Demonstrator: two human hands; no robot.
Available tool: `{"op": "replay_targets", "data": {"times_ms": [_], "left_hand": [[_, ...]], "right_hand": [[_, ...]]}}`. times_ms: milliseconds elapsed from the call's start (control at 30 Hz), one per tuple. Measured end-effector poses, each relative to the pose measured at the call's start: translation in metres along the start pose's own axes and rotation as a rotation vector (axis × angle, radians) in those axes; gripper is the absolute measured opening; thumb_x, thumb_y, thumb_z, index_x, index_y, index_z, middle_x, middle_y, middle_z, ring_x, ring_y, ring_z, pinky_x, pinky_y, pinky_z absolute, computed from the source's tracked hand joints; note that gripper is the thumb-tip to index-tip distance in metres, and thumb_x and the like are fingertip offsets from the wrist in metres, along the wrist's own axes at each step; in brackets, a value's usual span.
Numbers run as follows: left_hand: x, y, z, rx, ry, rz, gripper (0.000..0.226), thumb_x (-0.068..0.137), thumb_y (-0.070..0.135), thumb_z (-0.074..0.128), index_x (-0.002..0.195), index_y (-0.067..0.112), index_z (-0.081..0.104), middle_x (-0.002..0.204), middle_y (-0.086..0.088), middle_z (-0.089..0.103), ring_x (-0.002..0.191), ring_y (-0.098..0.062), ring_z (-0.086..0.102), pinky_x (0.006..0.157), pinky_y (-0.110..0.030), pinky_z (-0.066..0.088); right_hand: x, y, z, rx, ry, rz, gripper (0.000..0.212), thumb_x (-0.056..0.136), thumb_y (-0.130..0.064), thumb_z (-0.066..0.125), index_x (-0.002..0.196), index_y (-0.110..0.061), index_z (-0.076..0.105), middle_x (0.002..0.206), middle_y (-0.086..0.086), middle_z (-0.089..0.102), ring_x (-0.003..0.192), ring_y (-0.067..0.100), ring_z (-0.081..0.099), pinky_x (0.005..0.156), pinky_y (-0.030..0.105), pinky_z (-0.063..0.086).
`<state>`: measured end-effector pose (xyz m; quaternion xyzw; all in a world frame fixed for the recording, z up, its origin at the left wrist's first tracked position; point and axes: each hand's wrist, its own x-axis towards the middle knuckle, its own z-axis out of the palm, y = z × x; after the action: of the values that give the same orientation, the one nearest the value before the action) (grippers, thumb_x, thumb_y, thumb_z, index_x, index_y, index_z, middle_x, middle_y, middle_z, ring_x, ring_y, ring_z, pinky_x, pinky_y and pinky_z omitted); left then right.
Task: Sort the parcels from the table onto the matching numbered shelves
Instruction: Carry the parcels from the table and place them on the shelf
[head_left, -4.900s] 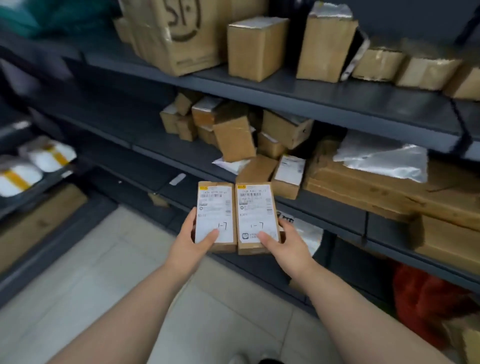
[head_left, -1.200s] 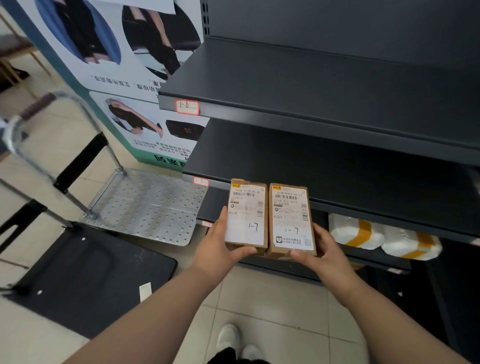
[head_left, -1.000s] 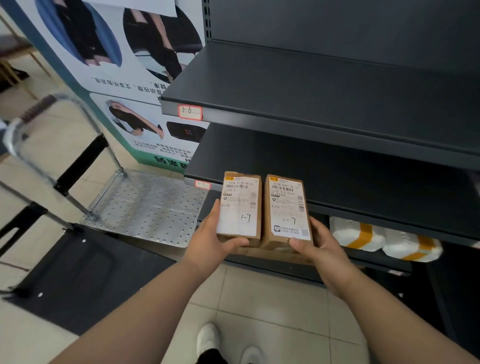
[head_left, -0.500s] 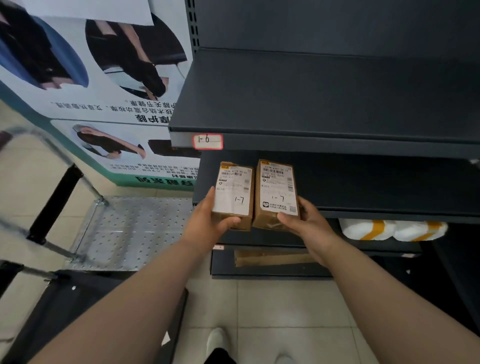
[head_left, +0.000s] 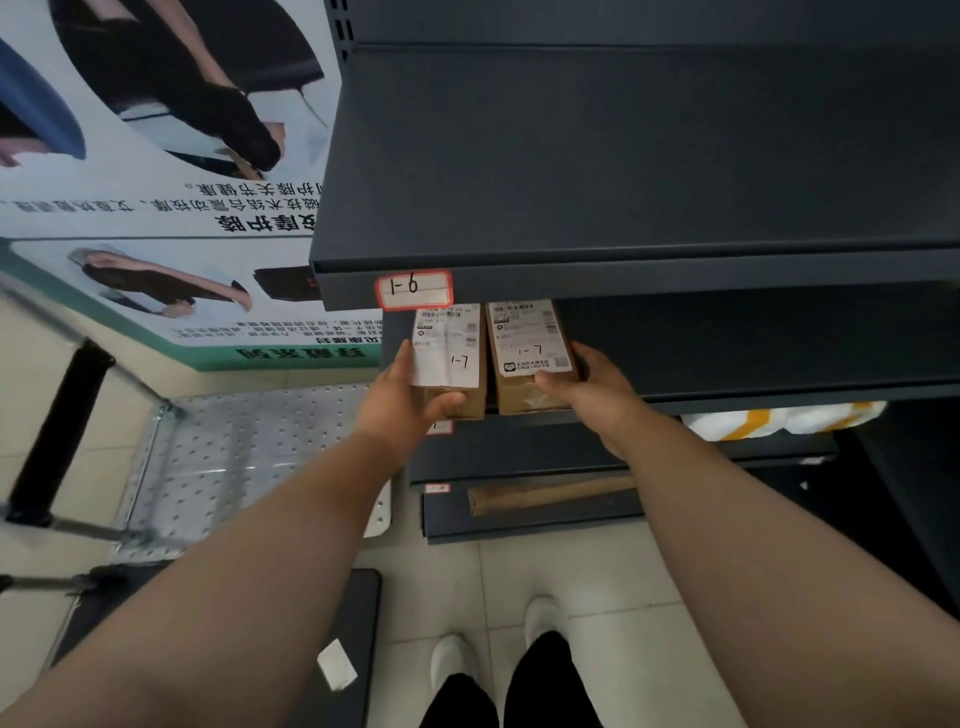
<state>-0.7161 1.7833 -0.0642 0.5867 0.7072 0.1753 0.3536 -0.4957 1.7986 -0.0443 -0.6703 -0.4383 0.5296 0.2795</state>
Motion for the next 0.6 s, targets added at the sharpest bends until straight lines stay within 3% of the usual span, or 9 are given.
{"op": "replay_targets", "data": {"times_ms": [167,300,367,433,533,600], "left_hand": [[0.011,-0.002,0.013,0.112,0.007,-0.040,0.092,0.085,0.051,0.062,0.153,0.016,0.011,0.141,-0.009,0.044,0.129,-0.029,0.043,0.104,-0.045,0.042],[0.011,-0.001,0.014,0.269,0.077,-0.030,0.099,0.085,0.061,0.055,0.154,0.016,0.001,0.155,-0.010,0.025,0.141,-0.029,0.025,0.114,-0.042,0.024],[0.006,-0.002,0.012,0.374,0.144,0.052,0.101,0.083,0.066,0.053,0.154,0.020,-0.003,0.160,-0.006,0.012,0.146,-0.027,0.013,0.117,-0.042,0.015],[0.003,-0.003,0.008,0.487,0.167,0.179,0.098,0.084,0.067,0.050,0.154,0.025,-0.004,0.162,-0.002,0.004,0.148,-0.024,0.005,0.118,-0.043,0.008],[0.007,-0.002,0.004,0.658,0.104,0.309,0.082,0.092,0.064,0.038,0.153,0.030,-0.004,0.162,0.003,0.001,0.149,-0.018,-0.001,0.119,-0.040,0.000],[0.011,0.001,0.005,0.743,0.043,0.341,0.071,0.097,0.058,0.030,0.153,0.032,-0.004,0.162,0.005,-0.004,0.149,-0.016,-0.005,0.120,-0.039,-0.004]], "right_hand": [[0.016,0.009,0.002,-0.144,0.008,-0.053,0.069,0.088,-0.026,0.068,0.147,-0.022,0.033,0.139,-0.001,0.051,0.127,0.019,0.048,0.098,0.028,0.039],[0.021,0.010,0.004,-0.256,0.013,-0.146,0.059,0.094,-0.032,0.058,0.147,-0.021,0.033,0.141,0.000,0.048,0.129,0.020,0.047,0.097,0.026,0.038],[0.019,0.011,0.003,-0.348,0.044,-0.266,0.059,0.093,-0.034,0.058,0.146,-0.027,0.033,0.143,-0.002,0.045,0.131,0.020,0.044,0.105,0.033,0.039],[0.015,0.009,-0.002,-0.580,0.042,-0.410,0.065,0.091,-0.038,0.059,0.148,-0.033,0.027,0.152,-0.005,0.033,0.138,0.018,0.033,0.113,0.041,0.033],[0.014,0.001,-0.008,-0.960,-0.074,-0.589,0.073,0.094,-0.042,0.054,0.153,-0.032,0.012,0.161,-0.011,0.004,0.147,0.013,0.005,0.119,0.038,0.013],[0.017,-0.002,-0.008,-1.136,-0.136,-0.614,0.074,0.096,-0.043,0.049,0.153,-0.030,0.005,0.161,-0.011,-0.007,0.148,0.011,-0.006,0.120,0.038,0.007]]}}
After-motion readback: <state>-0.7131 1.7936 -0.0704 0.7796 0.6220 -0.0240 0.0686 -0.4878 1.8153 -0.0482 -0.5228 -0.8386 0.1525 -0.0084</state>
